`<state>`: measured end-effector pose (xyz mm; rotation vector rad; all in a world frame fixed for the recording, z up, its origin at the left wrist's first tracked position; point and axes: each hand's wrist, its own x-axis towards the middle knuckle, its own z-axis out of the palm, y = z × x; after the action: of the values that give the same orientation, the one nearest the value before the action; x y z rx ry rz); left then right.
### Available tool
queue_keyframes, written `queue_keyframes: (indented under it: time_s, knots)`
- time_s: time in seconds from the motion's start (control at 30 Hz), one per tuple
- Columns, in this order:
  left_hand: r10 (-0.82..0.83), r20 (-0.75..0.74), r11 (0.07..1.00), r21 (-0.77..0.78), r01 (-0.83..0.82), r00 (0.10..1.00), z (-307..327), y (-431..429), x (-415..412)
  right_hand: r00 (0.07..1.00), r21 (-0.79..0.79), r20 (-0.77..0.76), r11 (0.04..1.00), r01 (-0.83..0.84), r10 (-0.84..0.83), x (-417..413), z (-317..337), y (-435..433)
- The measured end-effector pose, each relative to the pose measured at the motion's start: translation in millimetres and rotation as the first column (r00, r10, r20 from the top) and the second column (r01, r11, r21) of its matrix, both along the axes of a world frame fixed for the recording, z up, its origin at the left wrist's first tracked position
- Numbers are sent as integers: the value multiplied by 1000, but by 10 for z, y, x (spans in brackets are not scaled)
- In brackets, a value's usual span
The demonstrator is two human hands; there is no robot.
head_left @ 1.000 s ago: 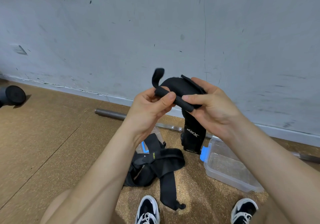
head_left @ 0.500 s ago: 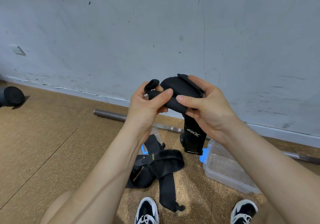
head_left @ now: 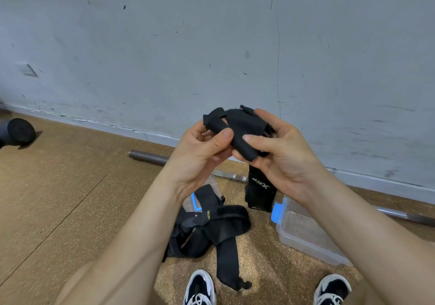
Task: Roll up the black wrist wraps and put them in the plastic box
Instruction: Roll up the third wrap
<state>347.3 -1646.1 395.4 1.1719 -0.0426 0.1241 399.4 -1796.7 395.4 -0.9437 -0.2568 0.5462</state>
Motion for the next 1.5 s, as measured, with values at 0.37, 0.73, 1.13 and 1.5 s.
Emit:
queue_keyframes:
  time_s: [0.37, 0.73, 1.13, 1.5]
  knots:
    - [256, -36, 966, 45, -255, 966, 56, -71, 26, 992, -88, 75, 990, 110, -104, 25, -36, 65]
    - [468, -45, 870, 195, -452, 882, 40, -55, 41, 967, -153, 247, 983, 102, -62, -1, -44, 61]
    - [559, 215, 653, 480, -585, 801, 143, 519, -82, 971, -237, 227, 963, 131, -76, 185, 35, -108]
    - [116, 50, 837, 533, -125, 992, 119, 271, -80, 994, -185, 50, 979, -83, 93, 156, 68, -134]
